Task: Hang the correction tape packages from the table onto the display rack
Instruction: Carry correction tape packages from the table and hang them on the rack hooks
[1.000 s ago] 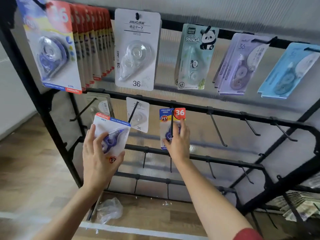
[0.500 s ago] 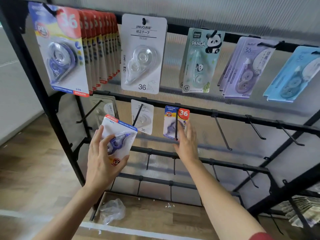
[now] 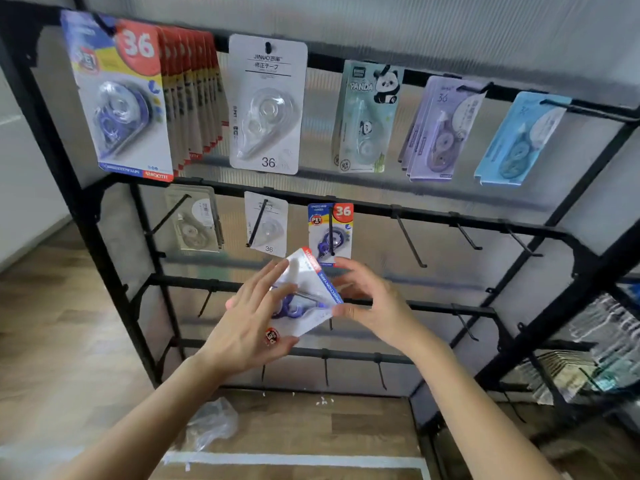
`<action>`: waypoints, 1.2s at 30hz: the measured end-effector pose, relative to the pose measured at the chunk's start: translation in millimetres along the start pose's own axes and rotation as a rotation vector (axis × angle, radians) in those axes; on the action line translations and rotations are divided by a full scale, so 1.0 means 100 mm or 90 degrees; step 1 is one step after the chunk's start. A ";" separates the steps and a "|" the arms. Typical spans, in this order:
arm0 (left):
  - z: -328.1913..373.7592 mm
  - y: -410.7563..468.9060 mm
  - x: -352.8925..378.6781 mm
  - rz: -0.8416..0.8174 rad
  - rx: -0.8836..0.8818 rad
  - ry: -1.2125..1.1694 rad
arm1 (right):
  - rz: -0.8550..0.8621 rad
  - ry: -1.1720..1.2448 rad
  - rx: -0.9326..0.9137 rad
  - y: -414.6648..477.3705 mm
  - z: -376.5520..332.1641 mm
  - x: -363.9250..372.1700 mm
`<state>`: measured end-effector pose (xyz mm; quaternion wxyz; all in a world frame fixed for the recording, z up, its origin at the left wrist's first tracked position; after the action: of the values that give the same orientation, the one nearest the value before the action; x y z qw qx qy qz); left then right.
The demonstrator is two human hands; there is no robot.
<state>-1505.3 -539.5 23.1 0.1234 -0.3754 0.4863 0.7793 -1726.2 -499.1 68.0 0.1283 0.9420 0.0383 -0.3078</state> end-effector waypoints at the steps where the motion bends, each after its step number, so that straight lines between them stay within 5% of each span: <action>1: 0.04 0.02 0.01 -0.005 0.026 0.008 | -0.025 0.020 0.006 0.01 -0.06 0.01; 12: 0.11 0.13 -0.02 -0.003 0.140 0.106 | 0.031 0.012 0.036 -0.06 -0.12 0.05; 19: -0.01 0.09 -0.20 0.139 -0.070 0.000 | 0.240 0.478 0.109 -0.23 0.25 0.21; 26: -0.15 0.07 -0.21 0.144 -0.137 -0.013 | 0.290 0.848 0.180 -0.29 0.41 0.67; 36: -0.28 0.03 -0.22 0.121 -0.162 -0.024 | 0.375 1.011 0.268 -0.25 0.49 0.97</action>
<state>-1478.6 -560.8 33.8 0.0095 -0.3256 0.4150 0.8495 -1679.2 -489.0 -33.1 -0.0384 0.8535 -0.1861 0.4852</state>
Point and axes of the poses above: each hand's wrist, its own y-axis towards the middle knuckle, its own x-axis out of the palm, z = x × y, the point moved 1 cm from there along y, towards the middle knuckle, and after that the axes turned 1 degree about -y, right-handed, at the moved point
